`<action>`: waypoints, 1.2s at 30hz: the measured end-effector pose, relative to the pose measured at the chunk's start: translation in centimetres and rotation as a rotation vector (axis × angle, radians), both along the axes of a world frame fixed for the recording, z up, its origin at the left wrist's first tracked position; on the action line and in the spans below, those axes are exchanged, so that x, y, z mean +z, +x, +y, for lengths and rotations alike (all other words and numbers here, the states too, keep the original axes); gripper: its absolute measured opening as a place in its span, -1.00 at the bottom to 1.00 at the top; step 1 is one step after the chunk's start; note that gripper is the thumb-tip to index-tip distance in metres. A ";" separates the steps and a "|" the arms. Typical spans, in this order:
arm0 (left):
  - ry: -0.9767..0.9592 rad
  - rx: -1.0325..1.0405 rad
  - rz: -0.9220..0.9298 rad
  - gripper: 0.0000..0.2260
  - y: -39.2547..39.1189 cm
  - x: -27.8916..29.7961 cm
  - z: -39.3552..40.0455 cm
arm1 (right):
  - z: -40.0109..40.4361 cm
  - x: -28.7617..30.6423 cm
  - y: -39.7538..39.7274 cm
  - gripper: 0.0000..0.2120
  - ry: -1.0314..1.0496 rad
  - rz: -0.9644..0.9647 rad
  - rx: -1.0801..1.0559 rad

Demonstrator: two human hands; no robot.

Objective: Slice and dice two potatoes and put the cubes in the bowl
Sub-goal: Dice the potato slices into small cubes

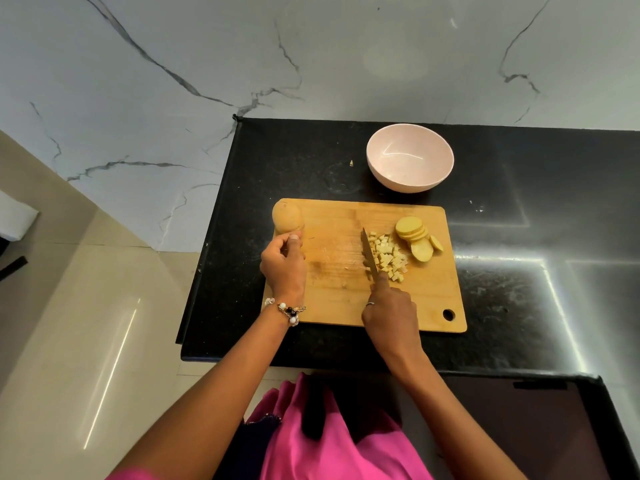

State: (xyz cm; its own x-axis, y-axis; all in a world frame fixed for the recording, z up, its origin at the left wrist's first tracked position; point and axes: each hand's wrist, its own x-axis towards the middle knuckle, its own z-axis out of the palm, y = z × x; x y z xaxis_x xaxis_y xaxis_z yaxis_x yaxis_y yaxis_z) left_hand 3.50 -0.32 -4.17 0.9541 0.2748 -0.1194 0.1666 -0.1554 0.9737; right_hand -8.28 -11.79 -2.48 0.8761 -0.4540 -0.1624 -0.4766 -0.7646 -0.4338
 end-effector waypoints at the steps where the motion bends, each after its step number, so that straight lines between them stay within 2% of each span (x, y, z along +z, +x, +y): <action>1: 0.019 -0.007 -0.003 -0.88 0.1 -0.1 -0.1 | -0.4 0.2 -0.1 -0.48 0.009 -0.030 -0.002; 3: 0.046 -0.020 -0.005 -0.88 0.2 0.1 -0.4 | -1.2 1.0 -0.4 -0.54 0.066 -0.126 -0.017; 7: 0.079 -0.126 -0.041 -0.87 0.6 1.7 -1.9 | -3.2 2.0 -1.0 -0.71 0.350 -0.254 -0.088; 10: 0.181 -0.353 -0.119 -0.84 1.7 3.2 -4.0 | -4.8 1.9 -1.5 -0.76 0.596 -0.283 -0.258; 12: 0.305 -0.579 -0.189 -0.83 2.8 4.1 -5.9 | -5.6 2.1 -1.9 -0.75 0.686 -0.298 -0.315; 14: 0.434 -0.841 -0.219 -0.78 3.9 4.9 -8.3 | -6.2 2.3 -2.3 -0.75 0.664 -0.292 -0.304; 17: 0.769 -1.222 -0.300 -0.63 5.5 5.3 -11.9 | -6.6 2.4 -2.5 -0.73 0.544 -0.240 -0.243; 20: 1.052 -1.438 -0.290 -0.54 6.5 5.5 -14.3 | -6.8 2.2 -2.4 -0.76 0.465 -0.215 -0.203; 22: 1.124 -1.468 -0.285 -0.52 6.8 5.6 -14.9 | -7.0 2.1 -2.3 -0.75 0.428 -0.193 -0.189; 28: 0.962 -1.435 -0.174 -0.37 7.3 5.4 -14.8 | -7.6 2.3 -2.2 -0.69 0.433 -0.170 -0.146; 31: 0.838 -1.383 -0.117 -0.40 7.1 5.6 -14.4 | -8.0 2.2 -2.2 -0.70 0.432 -0.171 -0.119; 36: 0.757 -1.295 -0.128 -0.45 6.8 5.0 -14.0 | -8.6 2.3 -2.1 -0.69 0.441 -0.176 -0.089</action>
State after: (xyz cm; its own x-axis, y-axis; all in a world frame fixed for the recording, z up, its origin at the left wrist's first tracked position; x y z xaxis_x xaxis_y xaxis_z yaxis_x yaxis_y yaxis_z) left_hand 10.27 -14.28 0.86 0.5710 -0.7856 -0.2383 -0.5536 -0.5828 0.5949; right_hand -10.36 -20.38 -0.14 0.8684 -0.4496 -0.2091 -0.4222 -0.4492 -0.7874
